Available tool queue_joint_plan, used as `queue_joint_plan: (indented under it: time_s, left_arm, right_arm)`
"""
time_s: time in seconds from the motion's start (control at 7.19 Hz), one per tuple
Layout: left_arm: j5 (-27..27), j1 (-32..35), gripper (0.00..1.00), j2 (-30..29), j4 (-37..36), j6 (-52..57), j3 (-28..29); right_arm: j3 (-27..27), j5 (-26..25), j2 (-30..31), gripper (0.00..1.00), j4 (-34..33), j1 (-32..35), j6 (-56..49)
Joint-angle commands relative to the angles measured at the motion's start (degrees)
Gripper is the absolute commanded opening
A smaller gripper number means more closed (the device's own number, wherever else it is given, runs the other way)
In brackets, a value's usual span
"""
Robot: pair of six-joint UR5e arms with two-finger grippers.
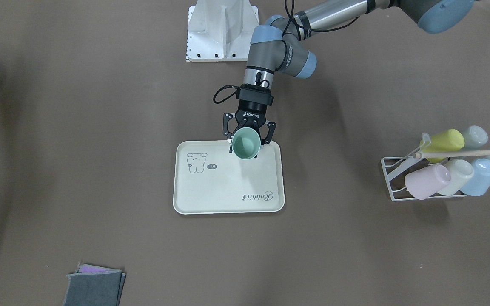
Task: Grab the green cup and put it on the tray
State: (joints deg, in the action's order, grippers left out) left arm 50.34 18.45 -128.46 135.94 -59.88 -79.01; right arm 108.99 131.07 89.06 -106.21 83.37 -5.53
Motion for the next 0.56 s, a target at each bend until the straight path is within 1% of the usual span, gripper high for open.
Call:
queue_joint_plan:
  time_s: [0.0,0.14,0.28,0.42]
  left_arm:
    - [-3.2,1.9,0.16,-6.4,1.2,-1.7,8.6]
    - [-4.3,1.9,0.16,-7.1,1.3,-2.3,10.0]
    - [-4.5,1.8,0.16,-8.7,1.9,-4.1,13.4]
    - [-4.5,1.8,0.16,-9.4,1.9,-4.8,16.0]
  right_arm:
    - [-6.9,2.2,0.6,1.00,6.0,2.1,-0.8]
    - [-7.5,2.7,3.4,1.00,10.1,2.1,-0.4]
    - [-8.5,2.7,3.9,1.00,10.4,2.0,-0.4]
    - [-8.3,2.7,3.6,1.00,10.4,2.0,1.1]
